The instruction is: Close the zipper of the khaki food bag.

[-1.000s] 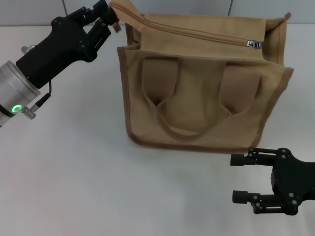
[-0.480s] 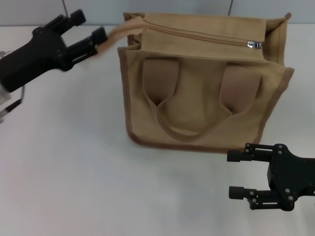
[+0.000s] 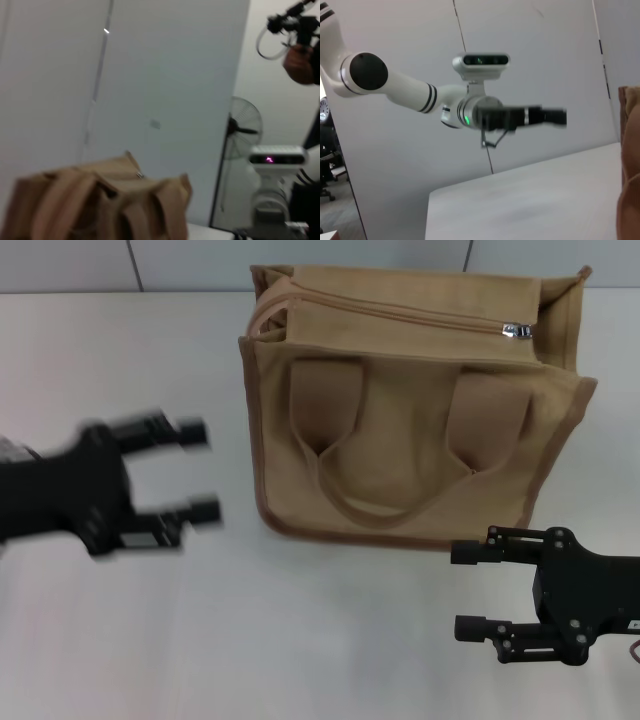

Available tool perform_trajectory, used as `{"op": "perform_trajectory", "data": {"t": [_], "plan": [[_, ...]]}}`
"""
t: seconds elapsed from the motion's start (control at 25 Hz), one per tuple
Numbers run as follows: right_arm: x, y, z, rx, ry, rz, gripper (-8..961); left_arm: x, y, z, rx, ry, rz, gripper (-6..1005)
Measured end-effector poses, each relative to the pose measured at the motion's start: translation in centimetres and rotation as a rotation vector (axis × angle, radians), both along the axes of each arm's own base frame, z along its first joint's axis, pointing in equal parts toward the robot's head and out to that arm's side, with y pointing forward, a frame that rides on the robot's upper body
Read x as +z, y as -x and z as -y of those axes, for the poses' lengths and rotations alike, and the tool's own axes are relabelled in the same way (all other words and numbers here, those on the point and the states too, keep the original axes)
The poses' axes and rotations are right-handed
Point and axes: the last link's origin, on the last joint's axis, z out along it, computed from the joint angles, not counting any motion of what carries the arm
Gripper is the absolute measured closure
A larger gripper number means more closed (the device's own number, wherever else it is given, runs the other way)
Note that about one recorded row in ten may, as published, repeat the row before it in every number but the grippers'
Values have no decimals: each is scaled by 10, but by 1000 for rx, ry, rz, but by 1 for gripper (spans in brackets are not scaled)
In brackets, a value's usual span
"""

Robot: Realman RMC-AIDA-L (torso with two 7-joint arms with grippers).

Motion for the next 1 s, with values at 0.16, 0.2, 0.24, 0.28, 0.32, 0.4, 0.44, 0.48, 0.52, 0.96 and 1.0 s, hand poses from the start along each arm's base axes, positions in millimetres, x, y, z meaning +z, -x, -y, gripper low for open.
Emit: {"op": "perform_trajectory", "data": {"t": [0.16, 0.2, 0.24, 0.28, 0.32, 0.4, 0.44, 0.48, 0.52, 0.96, 1.0], "plan": [[-1, 1, 1, 4, 5, -3, 223, -24, -1, 9, -28, 49, -31, 168], [-2, 1, 1, 4, 6, -2, 223, -28, -2, 11, -30, 59, -39, 168], [-3, 2, 0, 5, 8, -3, 223, -43, -2, 15, -29, 86, -60, 168], [-3, 2, 0, 5, 8, -3, 223, -43, -2, 15, -29, 86, -60, 168], [-4, 3, 0, 7, 7, -10, 223, -47, -3, 16, -28, 95, -69, 169], [-5, 4, -1, 7, 6, -12, 223, -53, -3, 18, -30, 106, -79, 169], [-5, 4, -1, 5, 4, -13, 223, -56, -3, 19, -36, 110, -79, 169], [-5, 4, -1, 5, 4, -13, 223, -56, -3, 19, -36, 110, -79, 170], [-6, 4, -2, 4, 3, -11, 223, -57, -3, 20, -40, 109, -77, 170], [-7, 6, -3, 2, 6, -19, 223, -57, -2, 22, -50, 108, -78, 170], [-7, 6, -3, 2, 6, -19, 223, -57, -2, 22, -50, 109, -77, 170]]}}
